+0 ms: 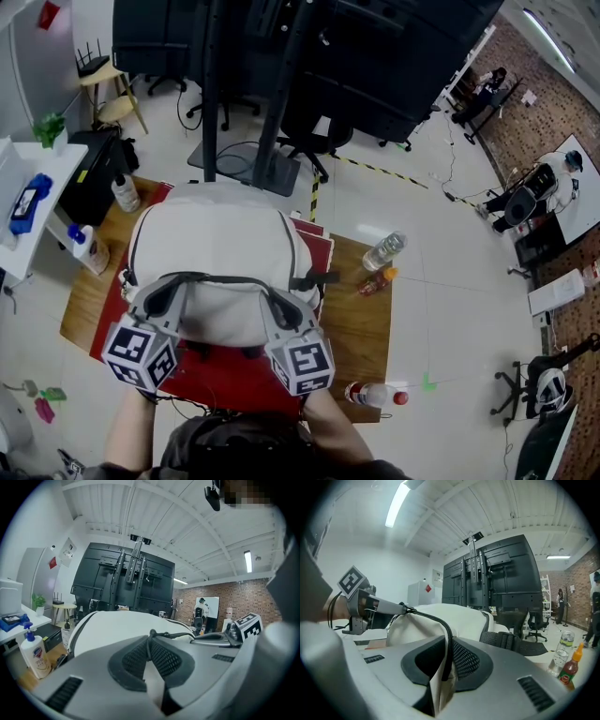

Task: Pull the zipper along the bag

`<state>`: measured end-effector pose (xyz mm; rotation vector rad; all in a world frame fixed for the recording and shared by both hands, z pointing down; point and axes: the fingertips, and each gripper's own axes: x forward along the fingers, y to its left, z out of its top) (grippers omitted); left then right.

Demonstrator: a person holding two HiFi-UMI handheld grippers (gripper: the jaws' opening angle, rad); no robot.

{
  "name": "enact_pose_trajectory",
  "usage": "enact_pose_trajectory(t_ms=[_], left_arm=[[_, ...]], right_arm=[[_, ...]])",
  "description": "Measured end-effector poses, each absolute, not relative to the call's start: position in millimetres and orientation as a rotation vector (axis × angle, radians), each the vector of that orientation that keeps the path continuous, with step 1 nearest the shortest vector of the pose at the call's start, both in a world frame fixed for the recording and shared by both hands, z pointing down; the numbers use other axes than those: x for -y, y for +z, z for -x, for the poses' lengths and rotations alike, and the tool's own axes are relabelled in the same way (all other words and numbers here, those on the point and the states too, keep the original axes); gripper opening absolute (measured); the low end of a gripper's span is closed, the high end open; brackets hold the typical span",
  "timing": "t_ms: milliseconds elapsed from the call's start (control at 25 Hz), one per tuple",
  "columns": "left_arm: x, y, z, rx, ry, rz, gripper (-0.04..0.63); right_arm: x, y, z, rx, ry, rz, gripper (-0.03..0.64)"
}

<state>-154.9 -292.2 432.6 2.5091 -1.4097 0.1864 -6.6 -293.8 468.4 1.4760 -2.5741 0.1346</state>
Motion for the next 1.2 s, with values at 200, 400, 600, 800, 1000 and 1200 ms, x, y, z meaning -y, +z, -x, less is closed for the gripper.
enact_pose_trajectory(t_ms=[200,400,600,800,1000,1200], left_arm=[[290,432,157,1.362,0.186,-2.519,0.012],[287,432,162,1.357,0.193,-2.537,0.012],[285,439,168,1.333,0.174,-2.523,0.012],[286,435,174,1.332,0.162,-2.519,0.014],[287,437,175,1.324,0.142,-2.520,0.014],[281,441,169,1.316,0.208,-2.570,0.013]], right_arm=[[294,467,7,2.572,0.133,-1.483,0.061],[294,469,11,2.571,0.121,-1.481,0.061],[295,470,12,2.570,0.108,-1.482,0.061],[293,469,15,2.567,0.104,-1.481,0.061],[292,468,14,2.569,0.101,-1.492,0.061],[290,471,14,2.555,0.089,-1.492,0.061]])
